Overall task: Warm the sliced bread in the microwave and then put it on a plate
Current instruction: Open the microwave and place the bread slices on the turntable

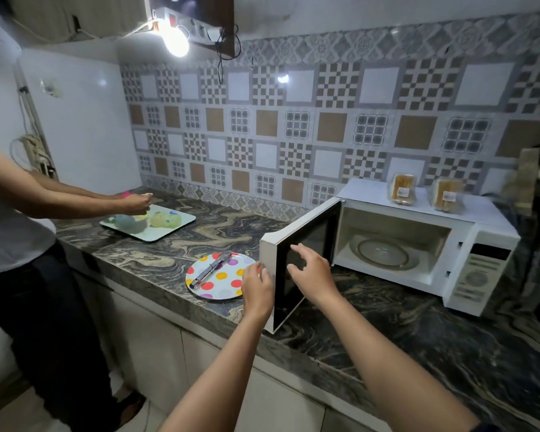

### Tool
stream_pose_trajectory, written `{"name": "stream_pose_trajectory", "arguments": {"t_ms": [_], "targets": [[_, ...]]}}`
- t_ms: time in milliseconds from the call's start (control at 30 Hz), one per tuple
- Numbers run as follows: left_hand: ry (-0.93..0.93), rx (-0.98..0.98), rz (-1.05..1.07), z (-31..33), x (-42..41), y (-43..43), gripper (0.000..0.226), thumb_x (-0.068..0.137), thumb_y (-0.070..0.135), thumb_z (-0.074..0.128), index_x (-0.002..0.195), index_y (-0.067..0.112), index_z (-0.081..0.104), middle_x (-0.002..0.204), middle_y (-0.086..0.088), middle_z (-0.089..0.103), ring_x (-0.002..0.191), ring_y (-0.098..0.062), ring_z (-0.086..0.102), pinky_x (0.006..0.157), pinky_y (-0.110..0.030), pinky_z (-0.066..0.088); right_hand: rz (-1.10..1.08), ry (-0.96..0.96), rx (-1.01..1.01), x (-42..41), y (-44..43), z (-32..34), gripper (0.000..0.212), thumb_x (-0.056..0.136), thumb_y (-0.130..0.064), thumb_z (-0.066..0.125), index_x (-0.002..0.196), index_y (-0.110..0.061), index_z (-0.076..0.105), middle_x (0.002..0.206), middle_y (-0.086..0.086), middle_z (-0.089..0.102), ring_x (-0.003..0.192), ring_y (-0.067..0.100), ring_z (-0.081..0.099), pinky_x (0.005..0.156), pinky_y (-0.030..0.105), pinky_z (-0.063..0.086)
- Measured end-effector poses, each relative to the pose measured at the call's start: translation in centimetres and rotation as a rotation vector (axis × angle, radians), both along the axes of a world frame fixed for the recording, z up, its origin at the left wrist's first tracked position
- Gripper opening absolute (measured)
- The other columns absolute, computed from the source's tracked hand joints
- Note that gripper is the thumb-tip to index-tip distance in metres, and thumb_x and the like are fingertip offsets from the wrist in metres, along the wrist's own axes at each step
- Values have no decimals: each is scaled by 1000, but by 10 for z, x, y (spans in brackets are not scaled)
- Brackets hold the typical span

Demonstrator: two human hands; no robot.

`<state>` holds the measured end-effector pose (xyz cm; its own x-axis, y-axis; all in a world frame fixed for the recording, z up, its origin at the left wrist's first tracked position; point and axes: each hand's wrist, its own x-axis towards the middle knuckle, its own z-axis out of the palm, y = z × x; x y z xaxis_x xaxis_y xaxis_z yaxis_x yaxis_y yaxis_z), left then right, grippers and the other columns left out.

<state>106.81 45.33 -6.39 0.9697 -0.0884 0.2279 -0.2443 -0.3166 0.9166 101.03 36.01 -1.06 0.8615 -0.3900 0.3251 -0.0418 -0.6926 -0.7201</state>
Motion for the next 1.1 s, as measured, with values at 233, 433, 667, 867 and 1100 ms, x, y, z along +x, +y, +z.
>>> {"name": "stream_pose_trajectory", "arguments": {"t_ms": [233, 433, 667, 867, 1100], "targets": [[-13, -63, 20, 11, -53, -26, 37, 98, 15, 38, 131, 1, 48, 135, -16, 51, 126, -27, 46, 104, -33, 34, -46, 38, 0, -73, -49, 5, 38, 88, -13, 55, 126, -12, 57, 130, 6, 58, 118, 22, 53, 97, 25, 39], [-31, -89, -111, 29, -75, -87, 34, 98, 16, 40, 127, 4, 53, 129, -14, 57, 120, -24, 51, 100, -30, 37, -172, 67, 34, -119, -116, 20, 33, 90, -13, 54, 123, -11, 58, 130, 5, 58, 122, 20, 51, 100, 28, 40], [-79, -91, -333, 75, -52, -189, 35, 99, 21, 39, 127, 7, 53, 128, -9, 58, 119, -22, 52, 96, -28, 38, -351, 29, 57, -124, -213, 44, 30, 90, -16, 56, 119, -14, 60, 126, 6, 60, 117, 20, 54, 91, 24, 41], [-97, -124, -465, 108, 9, -286, 37, 98, 18, 42, 131, 4, 48, 134, -13, 53, 124, -24, 49, 99, -28, 37, -496, -3, 43, -86, -297, 63, 28, 89, -12, 56, 117, -12, 62, 124, 7, 61, 115, 20, 56, 90, 21, 39], [-83, 40, -515, 131, 88, -379, 54, 96, 34, 46, 140, 5, 35, 143, -15, 42, 131, -28, 41, 107, -38, 34, -644, -53, 89, -26, -379, 86, 30, 91, -10, 52, 120, -5, 56, 125, 12, 58, 110, 24, 55, 78, 23, 38]]}}
